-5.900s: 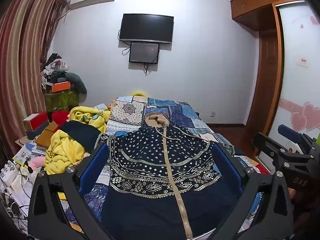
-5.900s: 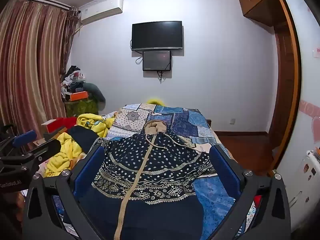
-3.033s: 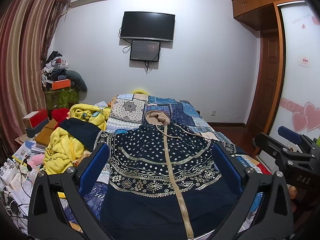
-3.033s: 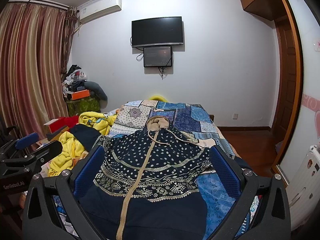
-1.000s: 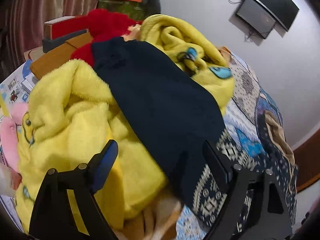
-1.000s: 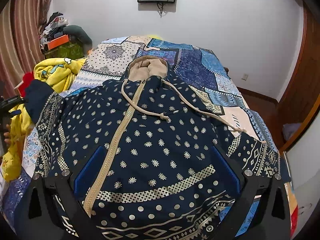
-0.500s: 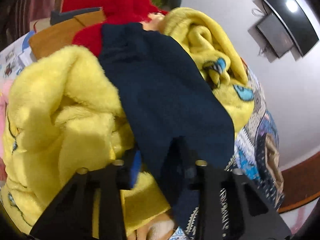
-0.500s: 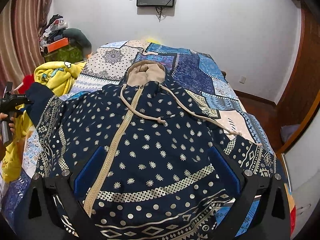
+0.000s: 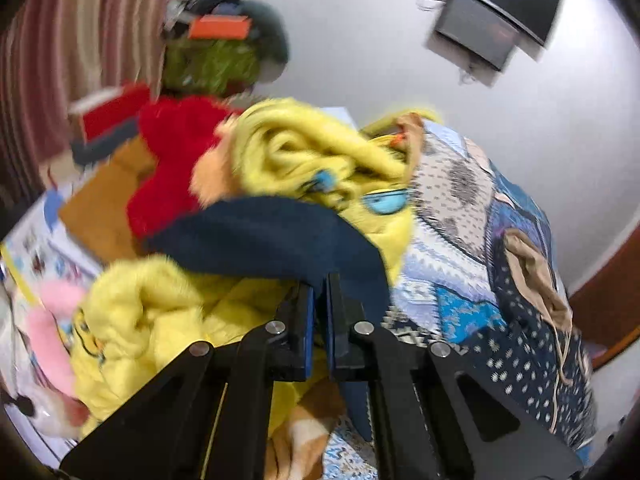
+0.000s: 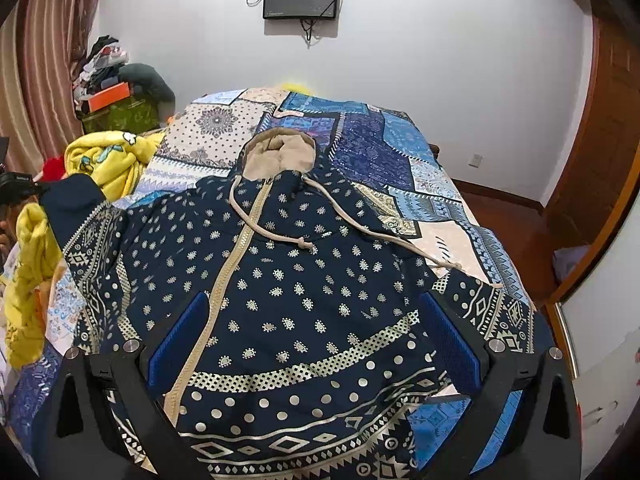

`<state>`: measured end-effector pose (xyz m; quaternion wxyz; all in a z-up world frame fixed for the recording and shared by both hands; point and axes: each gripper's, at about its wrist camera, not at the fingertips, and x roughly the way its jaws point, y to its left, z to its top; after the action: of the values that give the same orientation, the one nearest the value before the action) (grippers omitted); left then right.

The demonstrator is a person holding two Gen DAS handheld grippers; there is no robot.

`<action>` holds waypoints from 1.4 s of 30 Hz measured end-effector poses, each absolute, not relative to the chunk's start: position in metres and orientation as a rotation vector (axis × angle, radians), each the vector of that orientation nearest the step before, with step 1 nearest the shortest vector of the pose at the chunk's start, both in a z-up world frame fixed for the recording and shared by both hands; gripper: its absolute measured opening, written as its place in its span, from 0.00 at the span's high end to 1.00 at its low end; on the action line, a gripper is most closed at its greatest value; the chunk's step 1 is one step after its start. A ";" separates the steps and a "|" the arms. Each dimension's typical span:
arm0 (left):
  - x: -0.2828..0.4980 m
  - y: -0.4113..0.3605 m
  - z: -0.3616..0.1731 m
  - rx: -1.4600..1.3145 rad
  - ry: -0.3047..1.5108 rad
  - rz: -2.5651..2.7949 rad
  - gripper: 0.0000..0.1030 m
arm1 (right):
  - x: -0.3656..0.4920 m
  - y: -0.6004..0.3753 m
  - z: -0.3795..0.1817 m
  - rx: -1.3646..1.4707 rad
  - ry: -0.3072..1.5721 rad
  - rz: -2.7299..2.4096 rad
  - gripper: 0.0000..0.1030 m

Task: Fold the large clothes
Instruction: 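Grasp the navy hoodie's sleeve cuff with the left gripper and lift it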

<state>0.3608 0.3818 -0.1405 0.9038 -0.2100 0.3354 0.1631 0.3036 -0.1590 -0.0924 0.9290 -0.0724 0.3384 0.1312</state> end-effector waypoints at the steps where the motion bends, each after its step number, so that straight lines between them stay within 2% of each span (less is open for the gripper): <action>1: 0.361 0.370 -0.131 -0.400 0.684 0.328 0.96 | 0.302 -0.160 -0.090 -0.148 0.687 0.266 0.00; 9: 0.350 0.288 -0.071 -0.288 0.581 0.168 0.96 | 0.292 -0.166 -0.075 -0.158 0.670 0.260 0.00; 12: 0.350 0.269 -0.065 -0.264 0.599 0.174 0.96 | 0.288 -0.169 -0.073 -0.160 0.667 0.258 0.00; 14: 0.350 0.264 -0.071 -0.251 0.630 0.158 0.91 | 0.286 -0.172 -0.072 -0.163 0.665 0.254 0.00; 18: 0.349 0.269 -0.099 -0.269 0.739 0.109 0.49 | 0.288 -0.176 -0.074 -0.162 0.672 0.249 0.00; 19: 0.347 0.274 -0.107 -0.280 0.755 0.096 0.46 | 0.290 -0.177 -0.076 -0.162 0.677 0.245 0.00; 27: 0.341 0.349 -0.162 -0.463 0.839 0.174 0.45 | 0.302 -0.167 -0.091 -0.173 0.709 0.244 0.00; 34: 0.347 0.420 -0.200 -0.699 0.810 0.248 0.45 | 0.311 -0.151 -0.105 -0.187 0.735 0.256 0.00; 42: 0.375 0.448 -0.230 -0.870 0.767 0.267 0.45 | 0.315 -0.145 -0.117 -0.199 0.766 0.254 0.00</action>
<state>0.3754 0.4482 -0.2299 0.8281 -0.4099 0.3611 0.1258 0.3152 -0.1448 -0.1172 0.9149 -0.0967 0.3720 0.1236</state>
